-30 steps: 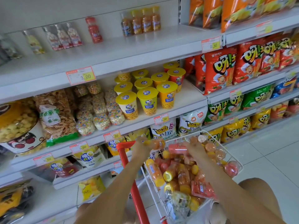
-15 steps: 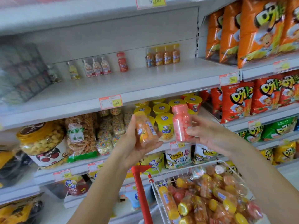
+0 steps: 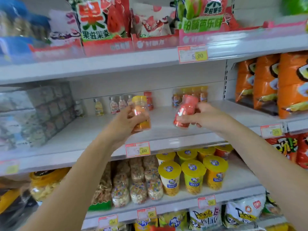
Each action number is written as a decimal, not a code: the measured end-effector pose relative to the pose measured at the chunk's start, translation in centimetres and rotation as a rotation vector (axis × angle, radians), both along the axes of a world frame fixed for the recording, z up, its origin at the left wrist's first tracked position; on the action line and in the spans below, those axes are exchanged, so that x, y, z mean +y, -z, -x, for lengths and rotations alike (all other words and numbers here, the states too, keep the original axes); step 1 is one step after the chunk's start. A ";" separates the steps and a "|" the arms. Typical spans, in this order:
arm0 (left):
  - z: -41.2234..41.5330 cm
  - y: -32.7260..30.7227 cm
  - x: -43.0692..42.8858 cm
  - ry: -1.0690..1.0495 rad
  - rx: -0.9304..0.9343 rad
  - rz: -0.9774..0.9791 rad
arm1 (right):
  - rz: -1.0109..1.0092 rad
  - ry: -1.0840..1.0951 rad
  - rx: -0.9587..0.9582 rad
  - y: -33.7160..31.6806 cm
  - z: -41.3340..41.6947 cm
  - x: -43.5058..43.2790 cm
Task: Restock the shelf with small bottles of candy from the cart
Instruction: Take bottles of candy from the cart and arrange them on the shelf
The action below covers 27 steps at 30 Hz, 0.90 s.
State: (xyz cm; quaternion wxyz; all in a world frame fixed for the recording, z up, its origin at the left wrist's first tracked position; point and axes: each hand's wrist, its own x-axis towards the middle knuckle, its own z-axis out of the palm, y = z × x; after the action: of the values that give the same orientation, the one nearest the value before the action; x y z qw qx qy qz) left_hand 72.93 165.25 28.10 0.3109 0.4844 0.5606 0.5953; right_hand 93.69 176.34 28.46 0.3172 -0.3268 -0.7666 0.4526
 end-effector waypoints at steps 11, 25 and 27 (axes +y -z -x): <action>9.0 0.6 12.0 -0.140 0.267 0.235 | -0.126 0.185 -0.381 1.0 14.9 13.5; 13.3 3.7 15.5 -0.230 0.504 0.290 | -0.123 0.292 -0.300 2.6 20.7 19.3; 13.3 3.8 15.7 -0.228 0.510 0.274 | -0.133 0.331 -0.299 2.8 20.8 19.3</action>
State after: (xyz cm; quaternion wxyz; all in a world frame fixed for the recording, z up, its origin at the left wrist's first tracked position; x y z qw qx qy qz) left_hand 59.64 180.90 24.29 0.1538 0.5059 0.7461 0.4046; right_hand 72.92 195.60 25.67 0.2910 -0.4896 -0.7693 0.2894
